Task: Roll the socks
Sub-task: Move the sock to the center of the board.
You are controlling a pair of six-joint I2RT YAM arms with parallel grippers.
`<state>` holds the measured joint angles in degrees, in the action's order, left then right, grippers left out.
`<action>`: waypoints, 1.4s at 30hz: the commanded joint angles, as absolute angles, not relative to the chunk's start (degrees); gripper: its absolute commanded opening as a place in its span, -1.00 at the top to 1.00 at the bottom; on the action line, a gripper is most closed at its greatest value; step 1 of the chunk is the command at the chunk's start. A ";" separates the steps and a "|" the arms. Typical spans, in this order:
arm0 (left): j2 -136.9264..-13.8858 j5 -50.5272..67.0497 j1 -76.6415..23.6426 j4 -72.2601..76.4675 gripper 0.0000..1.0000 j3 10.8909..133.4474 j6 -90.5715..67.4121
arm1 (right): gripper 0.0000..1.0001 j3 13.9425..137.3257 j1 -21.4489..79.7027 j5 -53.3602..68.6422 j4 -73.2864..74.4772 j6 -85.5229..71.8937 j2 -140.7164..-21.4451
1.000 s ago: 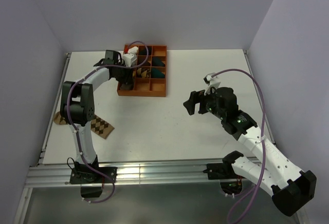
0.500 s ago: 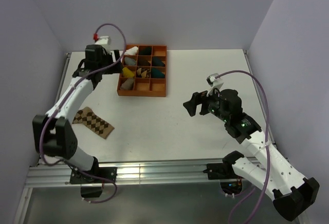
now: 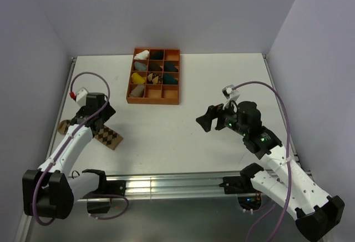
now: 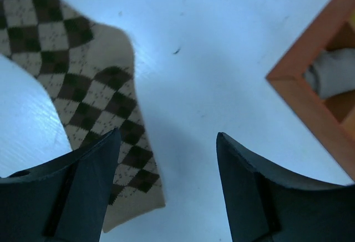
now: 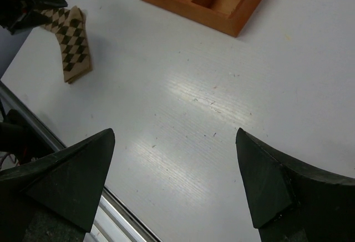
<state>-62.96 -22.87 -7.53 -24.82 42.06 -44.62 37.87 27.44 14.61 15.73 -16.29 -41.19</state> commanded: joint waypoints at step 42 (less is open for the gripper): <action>-107.14 6.87 -62.30 -27.68 -0.58 67.05 -39.64 | -0.92 38.41 27.07 10.81 15.29 -18.90 -34.72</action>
<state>-103.90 3.38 -57.47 -23.14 65.47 -44.75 35.29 27.44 12.91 15.62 -19.03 -35.53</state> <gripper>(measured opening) 0.789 0.960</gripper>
